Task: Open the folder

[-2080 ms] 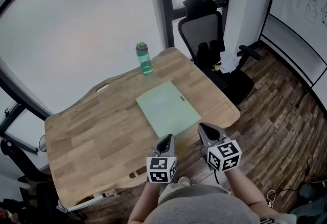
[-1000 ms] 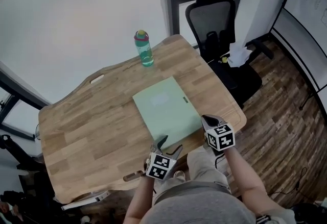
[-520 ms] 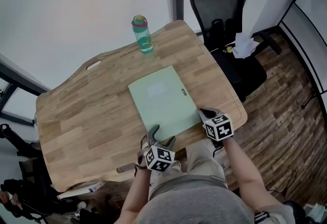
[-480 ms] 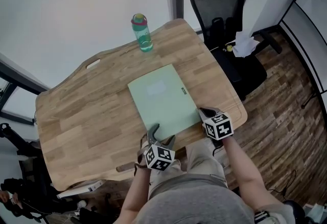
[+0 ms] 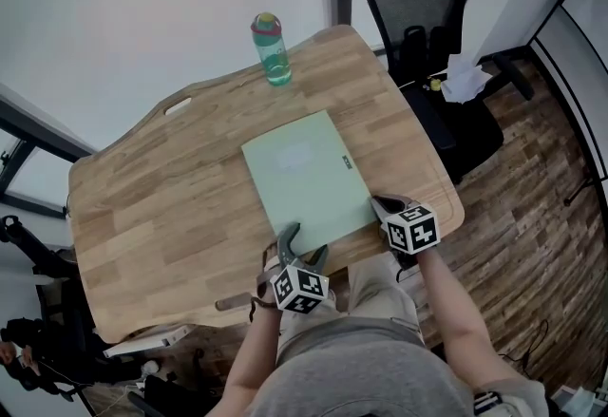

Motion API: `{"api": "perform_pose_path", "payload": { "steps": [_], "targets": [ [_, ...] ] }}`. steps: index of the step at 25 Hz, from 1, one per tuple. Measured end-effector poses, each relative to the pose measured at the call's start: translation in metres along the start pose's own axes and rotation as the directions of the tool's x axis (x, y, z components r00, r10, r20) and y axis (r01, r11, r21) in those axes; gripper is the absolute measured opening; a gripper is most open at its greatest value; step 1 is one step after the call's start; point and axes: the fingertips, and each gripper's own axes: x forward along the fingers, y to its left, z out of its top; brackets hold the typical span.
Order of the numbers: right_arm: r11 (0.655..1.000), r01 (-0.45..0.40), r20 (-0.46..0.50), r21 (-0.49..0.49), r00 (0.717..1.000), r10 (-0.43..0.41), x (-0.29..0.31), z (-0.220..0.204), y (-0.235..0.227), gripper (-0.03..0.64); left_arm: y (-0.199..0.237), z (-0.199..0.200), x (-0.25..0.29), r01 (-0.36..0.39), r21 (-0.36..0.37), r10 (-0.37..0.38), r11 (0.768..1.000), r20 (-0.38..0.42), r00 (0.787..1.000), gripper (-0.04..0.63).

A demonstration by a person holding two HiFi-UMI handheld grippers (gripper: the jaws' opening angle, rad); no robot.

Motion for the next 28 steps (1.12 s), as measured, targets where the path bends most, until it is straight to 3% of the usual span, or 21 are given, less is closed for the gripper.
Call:
{"api": "perform_pose_path", "payload": {
  "steps": [3, 7, 14, 28],
  "targets": [
    [1.0, 0.008, -0.014, -0.011, 1.0, -0.009, 0.001, 0.0, 0.001, 0.005, 0.0, 0.001, -0.002, 0.011, -0.013, -0.011, 1.0, 0.008, 1.0, 0.334],
    [1.0, 0.015, -0.019, -0.015, 1.0, -0.015, 0.001, 0.0, 0.001, 0.005, -0.005, 0.004, -0.007, 0.024, -0.006, -0.024, 1.0, 0.027, 0.999, 0.268],
    [1.0, 0.022, -0.01, -0.002, 1.0, -0.022, -0.001, 0.0, -0.001, 0.005, -0.011, 0.013, -0.015, 0.005, 0.063, -0.008, 0.998, 0.055, 0.998, 0.162],
    [0.999, 0.031, -0.022, -0.018, 0.999, -0.031, -0.001, -0.002, 0.002, 0.005, -0.005, 0.017, -0.03, -0.021, 0.068, 0.016, 0.997, 0.079, 0.997, 0.123]
  ]
}}
